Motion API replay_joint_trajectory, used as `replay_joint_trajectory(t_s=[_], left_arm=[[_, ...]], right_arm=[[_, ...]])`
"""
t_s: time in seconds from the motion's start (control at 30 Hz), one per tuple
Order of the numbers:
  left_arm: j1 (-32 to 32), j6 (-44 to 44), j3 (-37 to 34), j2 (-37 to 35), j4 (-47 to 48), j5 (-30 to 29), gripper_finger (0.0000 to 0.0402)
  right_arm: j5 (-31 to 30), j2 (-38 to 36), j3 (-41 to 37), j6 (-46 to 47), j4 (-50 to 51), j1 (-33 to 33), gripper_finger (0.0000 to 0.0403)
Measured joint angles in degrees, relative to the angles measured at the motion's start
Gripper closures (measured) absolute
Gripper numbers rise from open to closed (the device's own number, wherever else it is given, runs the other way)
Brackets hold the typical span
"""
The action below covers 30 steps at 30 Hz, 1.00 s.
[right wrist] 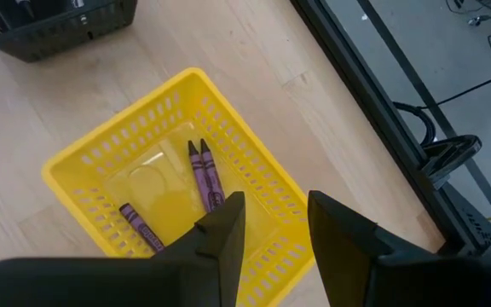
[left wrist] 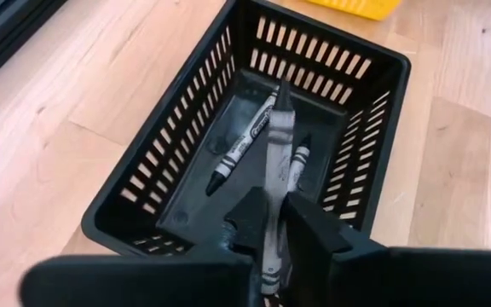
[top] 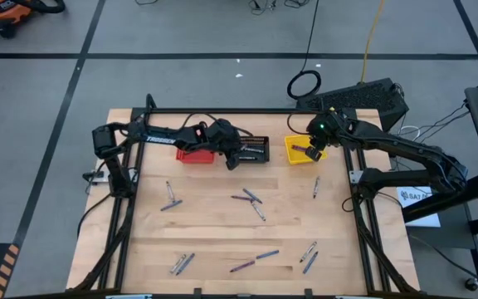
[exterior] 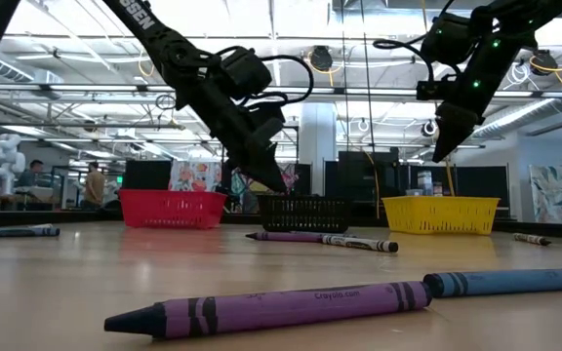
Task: Sort crayons
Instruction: Put the black crayon into the black basket, then put the blue crayon into the red basket
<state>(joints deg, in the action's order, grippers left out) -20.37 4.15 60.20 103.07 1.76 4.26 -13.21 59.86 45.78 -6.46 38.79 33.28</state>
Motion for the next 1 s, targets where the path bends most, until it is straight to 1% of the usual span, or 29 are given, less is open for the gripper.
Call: replay_joint_trajectory(t_s=[0.13, 0.23, 0.33, 0.57, 0.63, 0.73, 0.8, 0.9, 1.0], left_arm=[[0.3, 0.0, 0.0, 0.0, 0.1, 0.0, 0.0326], [0.7, 0.0, 0.0, -0.4, 0.7, 0.0, 0.0321], [1.6, -0.4, 0.4, -2.6, 2.8, 0.0, 0.0321], [5.2, -1.9, 4.1, -11.1, 14.4, 0.1, 0.0321], [7.0, -2.0, 4.6, -13.6, 18.7, 0.1, 0.0321], [10.5, -1.9, 5.0, -16.8, 25.4, 0.1, 0.0321], [13.1, -1.6, 5.0, -18.8, 31.7, 0.1, 0.0321], [16.9, 1.3, 5.0, -20.9, 40.3, -0.7, 0.0321], [20.4, 6.7, 5.0, -21.7, 45.1, -1.7, 0.0320]], right_arm=[[0.0, 0.0, 0.0, 0.0, 0.0, 0.0, 0.0286], [0.0, 0.0, 0.0, 1.3, 0.0, 0.0, 0.0286], [0.0, 0.0, 0.0, 2.7, 0.0, 0.0, 0.0286], [0.1, 0.0, 0.0, 2.6, -1.2, 0.0, 0.0286], [2.5, 0.0, 0.0, 2.7, -1.5, 0.0, 0.0287], [9.3, 0.0, 0.0, 2.8, -1.5, -0.1, 0.0287], [12.5, 0.0, 0.0, 3.1, -1.5, -0.6, 0.0287], [13.6, -0.1, 0.0, 4.5, -1.3, -2.0, 0.0287], [13.6, -0.1, 0.0, 5.9, -1.2, -3.7, 0.0287]])
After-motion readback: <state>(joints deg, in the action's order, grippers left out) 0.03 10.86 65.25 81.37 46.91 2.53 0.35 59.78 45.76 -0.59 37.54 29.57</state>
